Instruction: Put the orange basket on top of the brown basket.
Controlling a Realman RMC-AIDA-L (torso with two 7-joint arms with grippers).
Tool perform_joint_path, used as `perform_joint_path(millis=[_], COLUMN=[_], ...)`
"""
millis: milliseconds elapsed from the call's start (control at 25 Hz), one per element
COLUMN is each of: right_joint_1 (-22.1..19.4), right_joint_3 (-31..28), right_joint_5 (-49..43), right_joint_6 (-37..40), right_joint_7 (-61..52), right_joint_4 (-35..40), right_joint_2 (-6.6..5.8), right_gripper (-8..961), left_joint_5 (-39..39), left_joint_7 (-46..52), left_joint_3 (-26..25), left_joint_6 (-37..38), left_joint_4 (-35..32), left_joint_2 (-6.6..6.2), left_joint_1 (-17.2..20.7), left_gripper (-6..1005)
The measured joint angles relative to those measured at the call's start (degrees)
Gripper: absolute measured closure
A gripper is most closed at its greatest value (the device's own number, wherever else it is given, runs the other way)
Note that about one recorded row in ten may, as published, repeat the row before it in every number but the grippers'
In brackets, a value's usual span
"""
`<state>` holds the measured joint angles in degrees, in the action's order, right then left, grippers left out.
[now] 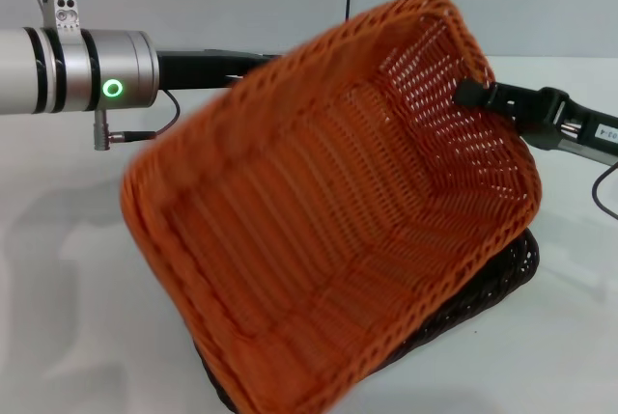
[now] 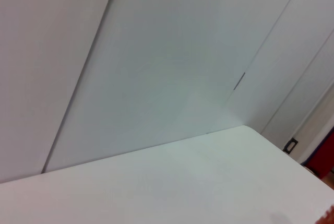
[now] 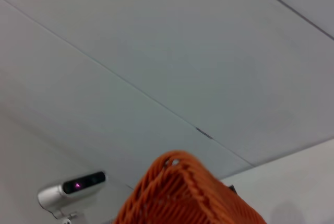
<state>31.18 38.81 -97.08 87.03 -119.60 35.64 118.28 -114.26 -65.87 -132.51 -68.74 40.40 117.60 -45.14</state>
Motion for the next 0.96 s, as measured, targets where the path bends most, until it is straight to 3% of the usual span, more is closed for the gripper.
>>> perform_joint_path(millis=[240,600,720,760,920,960], right_joint_1=[-0.8,-2.8,-4.06,-4.78,-6.25,-7.3], right_joint_3=[0.73,-0.74,-4.99,-9.08,-15.25,-18.74], right_joint_5=[-0.63,-0.49,-0.14,0.58,3.62,7.69], right_joint_6=[-0.71,-2.17,-2.79,-2.84,-3.11,-3.49], right_joint_7=[0.17,1.08,5.04,9.08,18.97,27.68], right_joint_4=[0.31,1.21,1.98,2.01,1.66,0.66], right_joint_2=[-0.17,-1.67,-2.12,-2.26,-2.12,-1.7], right_gripper=[570,322,237,208,208,208], left_joint_5=[-0.02,0.06,0.74,1.57,7.33,8.6], left_joint_7=[-0.15,-0.15,-0.32,-0.68,-3.46,-4.23], left_joint_3=[0.32,-0.13,-0.17,-0.18,-0.21,-0.2], left_joint_6=[0.54,0.57,0.78,0.97,1.93,2.13], left_joint_4=[-0.23,-0.26,-0.26,-0.24,-0.01,0.03], left_joint_2=[-0.01,-0.01,0.04,0.06,0.04,0.03], left_joint_1=[-0.28,0.14,0.57,0.97,3.26,3.73], left_gripper=[132,132,132,132,132,132])
